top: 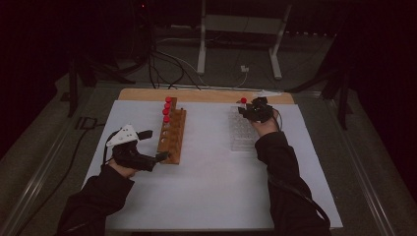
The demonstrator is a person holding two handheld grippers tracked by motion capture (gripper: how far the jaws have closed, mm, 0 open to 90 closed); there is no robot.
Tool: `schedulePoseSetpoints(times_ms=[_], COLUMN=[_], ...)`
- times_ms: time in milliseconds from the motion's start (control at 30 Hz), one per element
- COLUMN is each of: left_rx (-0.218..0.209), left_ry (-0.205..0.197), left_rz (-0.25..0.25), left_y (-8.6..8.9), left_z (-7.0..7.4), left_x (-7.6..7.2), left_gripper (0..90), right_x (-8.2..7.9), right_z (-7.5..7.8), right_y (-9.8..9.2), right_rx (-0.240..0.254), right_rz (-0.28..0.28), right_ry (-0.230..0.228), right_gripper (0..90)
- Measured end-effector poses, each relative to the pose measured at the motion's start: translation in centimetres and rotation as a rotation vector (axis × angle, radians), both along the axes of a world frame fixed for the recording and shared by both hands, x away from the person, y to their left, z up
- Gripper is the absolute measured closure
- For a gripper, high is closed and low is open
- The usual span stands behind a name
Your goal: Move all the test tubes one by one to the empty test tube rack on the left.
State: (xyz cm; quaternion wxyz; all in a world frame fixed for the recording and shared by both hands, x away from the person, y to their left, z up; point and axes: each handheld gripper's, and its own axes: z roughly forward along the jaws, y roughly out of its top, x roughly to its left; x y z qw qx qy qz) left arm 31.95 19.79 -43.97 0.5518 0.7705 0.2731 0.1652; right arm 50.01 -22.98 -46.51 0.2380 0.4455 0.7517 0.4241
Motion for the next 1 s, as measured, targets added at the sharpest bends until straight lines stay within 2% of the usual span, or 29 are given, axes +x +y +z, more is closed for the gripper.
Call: schedulePoseSetpoints(times_ms=[167, 300, 533, 1000], left_rx=[-0.002, -0.003, -0.003, 0.006], left_ry=[0.004, 0.001, 0.010, 0.010], left_rz=[0.000, 0.001, -0.006, -0.010], left_y=[0.1, 0.1, 0.0, -0.2], left_z=[0.0, 0.0, -0.1, -0.1], left_x=[0.1, 0.1, 0.1, 0.2], left_gripper=[1.7, 1.7, 1.7, 1.7], right_x=[0.6, 0.8, 0.7, 0.0], right_z=[-0.2, -0.2, 0.0, 1.8], right_y=[0.2, 0.3, 0.5, 0.4], right_rx=[-0.005, -0.007, -0.042, -0.033], right_rz=[0.005, 0.011, 0.009, 0.006], right_ry=[0.021, 0.023, 0.023, -0.018], right_gripper=[68.1, 73.3, 75.0, 75.3])
